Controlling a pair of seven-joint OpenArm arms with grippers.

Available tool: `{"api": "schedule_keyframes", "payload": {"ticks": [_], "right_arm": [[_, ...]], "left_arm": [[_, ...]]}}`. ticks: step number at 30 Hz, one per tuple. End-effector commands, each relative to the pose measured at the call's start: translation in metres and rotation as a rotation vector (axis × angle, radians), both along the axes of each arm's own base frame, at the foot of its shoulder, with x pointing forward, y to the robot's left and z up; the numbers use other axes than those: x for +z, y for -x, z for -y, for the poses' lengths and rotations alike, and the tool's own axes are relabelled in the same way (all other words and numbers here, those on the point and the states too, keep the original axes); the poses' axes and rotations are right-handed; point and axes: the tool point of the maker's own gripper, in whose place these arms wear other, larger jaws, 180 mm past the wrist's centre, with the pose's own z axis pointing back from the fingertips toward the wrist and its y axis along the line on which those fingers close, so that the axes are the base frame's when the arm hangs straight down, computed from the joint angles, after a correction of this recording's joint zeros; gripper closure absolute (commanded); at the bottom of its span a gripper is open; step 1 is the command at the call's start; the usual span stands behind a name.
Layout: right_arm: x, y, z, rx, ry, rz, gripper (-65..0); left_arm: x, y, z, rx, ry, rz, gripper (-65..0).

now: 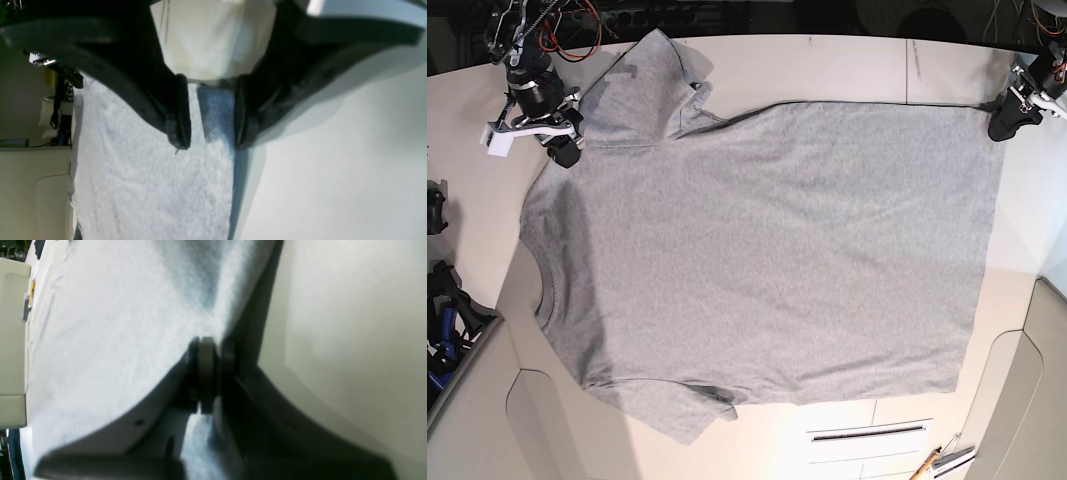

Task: Fold the T-shirt properly
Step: 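Move the left gripper to the hem corner and grasp it, then lift both grippers and fold the shirt edge over onto itself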

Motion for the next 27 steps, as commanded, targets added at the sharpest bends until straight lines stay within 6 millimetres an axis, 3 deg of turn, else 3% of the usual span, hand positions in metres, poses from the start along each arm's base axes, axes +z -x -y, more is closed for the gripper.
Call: {"api": "schedule_keyframes", "payload": {"ticks": [1, 4, 6, 18, 27], "right_arm": [[-0.003, 0.004, -0.001, 0.014, 0.005, -0.028, 0.0], [-0.001, 0.003, -0.001, 0.017, 0.009, -0.023, 0.0], [0.002, 0.002, 0.0, 0.029, 0.036, -0.023, 0.0], [0.039, 0.0, 0.006, 0.111, 0.186, -0.002, 0.0], [0.052, 0.041, 0.016, 0.152, 0.275, -0.062, 0.0]], "left_arm": [[-0.008, 0.011, 0.002, -0.038, -0.014, -0.068, -22.6], [-0.005, 0.01, 0.004, -0.06, -0.014, -0.049, -7.1], [-0.004, 0.009, 0.004, -0.06, -0.014, -0.042, -0.5], [0.017, 0.0, -0.026, -0.086, -0.094, -0.039, 0.0], [0.033, 0.002, -0.041, -0.089, -0.099, -0.049, 0.0]]}}
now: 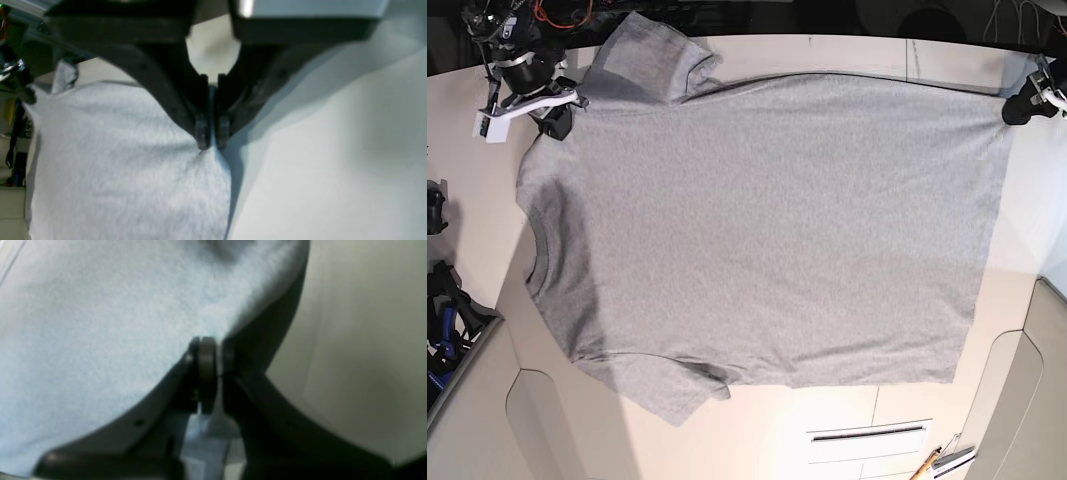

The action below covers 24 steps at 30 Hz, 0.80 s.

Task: Fold the T-shirt properly
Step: 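Lift both grippers and fold the shirt edge over onto itself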

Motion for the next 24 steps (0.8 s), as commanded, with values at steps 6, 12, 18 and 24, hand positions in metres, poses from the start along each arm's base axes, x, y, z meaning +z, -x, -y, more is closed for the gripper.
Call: {"api": "schedule_keyframes", "payload": {"ticks": [6, 12, 18, 24], "right_arm": [[0.01, 0.027, 0.021, -0.002, 0.061, -0.056, 0.0], [0.008, 0.051, 0.035, -0.052, 0.018, -0.117, 0.0], [0.016, 0.055, 0.042, -0.054, -0.02, -0.097, 0.0], [0.026, 0.038, 0.033, -0.02, -0.057, -0.022, 0.0]], "left_arm": [[0.012, 0.019, -0.017, 0.016, -0.015, -0.026, 0.0], [0.019, 0.047, -0.035, 0.052, -0.047, -0.073, 0.0], [0.037, 0.059, -0.039, 0.02, -0.096, -0.074, 0.0], [0.055, 0.026, -0.023, -0.04, -0.111, 0.03, 0.0]]}}
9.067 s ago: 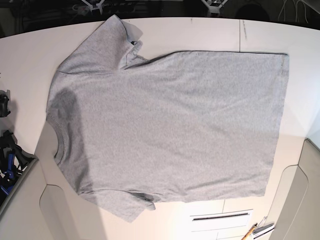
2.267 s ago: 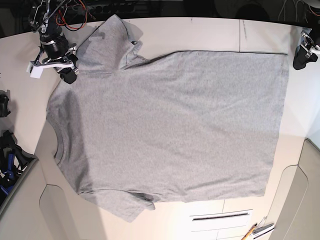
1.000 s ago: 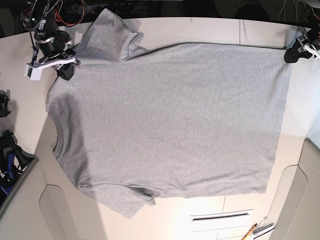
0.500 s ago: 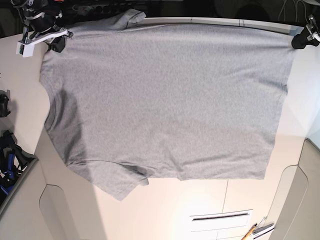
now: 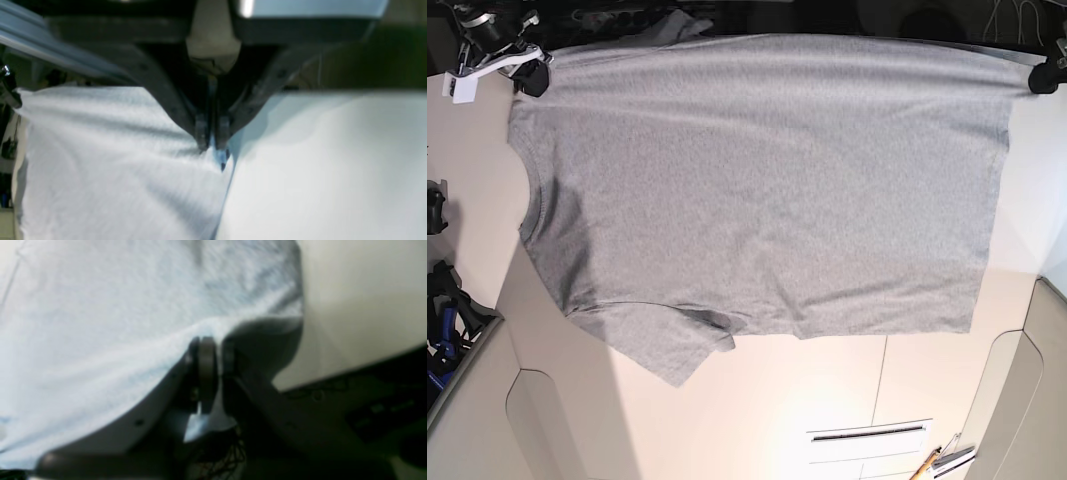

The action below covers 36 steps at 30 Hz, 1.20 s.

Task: Fold the T-shirt properly
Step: 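Lift both grippers and fold the shirt edge over onto itself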

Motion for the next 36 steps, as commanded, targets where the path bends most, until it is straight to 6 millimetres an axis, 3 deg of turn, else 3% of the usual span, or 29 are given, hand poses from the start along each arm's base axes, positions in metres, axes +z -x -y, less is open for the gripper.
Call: {"api": "schedule_keyframes", "payload": {"ticks": [1, 7, 11, 17, 21, 29, 36], "right_arm": [[0.013, -0.013, 0.009, -0.011, 0.036, 0.062, 0.0], [0.026, -0.043, 0.007, -0.009, 0.034, 0.146, 0.0], [0.032, -0.068, -0.006, 0.046, 0.046, 0.194, 0.0], [0.033, -0.101, -0.033, 0.208, 0.174, 0.221, 0.0], [0.033, -0.117, -0.03, 0.218, 0.272, 0.201, 0.0], [0.023, -0.124, -0.011, 0.149, 0.324, 0.18, 0.0], [0.006, -0.121, -0.009, 0.142, 0.304, 0.143, 0.0]], "left_arm": [[0.016, -0.018, -0.006, -0.008, -0.027, 0.064, 0.0], [0.031, -0.053, -0.005, -0.009, -0.027, 0.167, 0.0], [0.034, -0.07, -0.002, -0.017, -0.038, 0.211, 0.0], [0.028, -0.087, 0.009, -0.061, -0.053, 0.216, 0.0], [0.02, -0.091, 0.01, -0.085, -0.095, 0.204, 0.0], [0.019, -0.094, -0.003, -0.082, -0.197, 0.22, 0.0], [0.034, -0.119, -0.003, -0.081, -0.206, 0.285, 0.0]]}}
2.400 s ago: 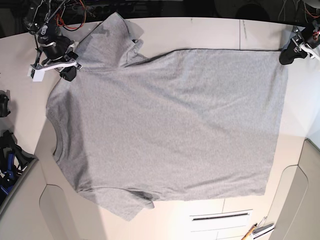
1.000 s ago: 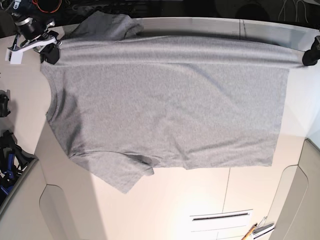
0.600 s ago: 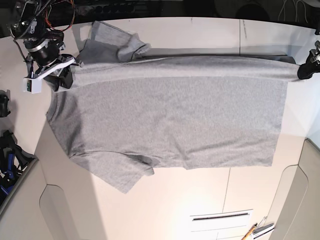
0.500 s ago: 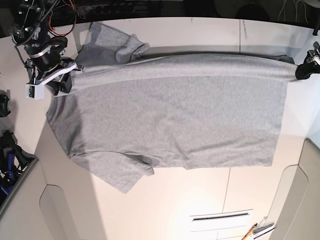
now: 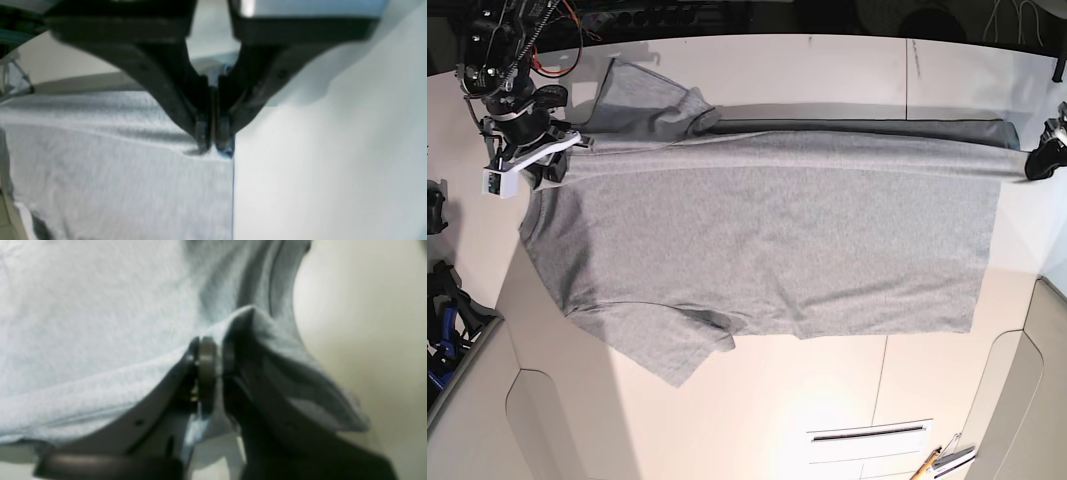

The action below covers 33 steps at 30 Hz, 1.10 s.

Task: Fold the T-shirt properly
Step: 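Lift both grippers and fold the shirt edge over onto itself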

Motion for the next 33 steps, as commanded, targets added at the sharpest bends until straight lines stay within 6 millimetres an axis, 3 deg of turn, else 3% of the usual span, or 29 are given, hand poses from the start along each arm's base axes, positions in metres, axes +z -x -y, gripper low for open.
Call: {"api": "schedule_keyframes", "payload": {"ticks": [1, 8, 18, 21, 23, 33], "right_arm": [[0.013, -0.011, 0.007, -0.012, 0.026, 0.056, 0.0], [0.022, -0.026, 0.008, -0.014, 0.025, 0.096, 0.0], [0.022, -0.027, 0.008, -0.013, 0.026, 0.097, 0.0], [0.023, -0.027, 0.008, -0.013, 0.026, 0.098, -19.3], [0.023, -0.027, 0.008, -0.014, 0.026, 0.102, -22.9], [0.036, -0.035, 0.015, -0.005, 0.057, 0.115, -22.9]], "left_arm": [[0.017, -0.011, -0.009, -0.003, -0.034, 0.046, 0.0], [0.017, -0.011, -0.009, -0.006, -0.04, 0.042, 0.0], [0.017, -0.011, -0.009, -0.006, -0.039, 0.041, 0.0], [0.017, -0.011, -0.009, -0.006, -0.039, 0.042, -18.2], [0.017, -0.011, -0.009, -0.006, -0.039, 0.042, -26.1], [0.017, -0.011, -0.009, -0.006, -0.04, 0.041, -26.7]]}}
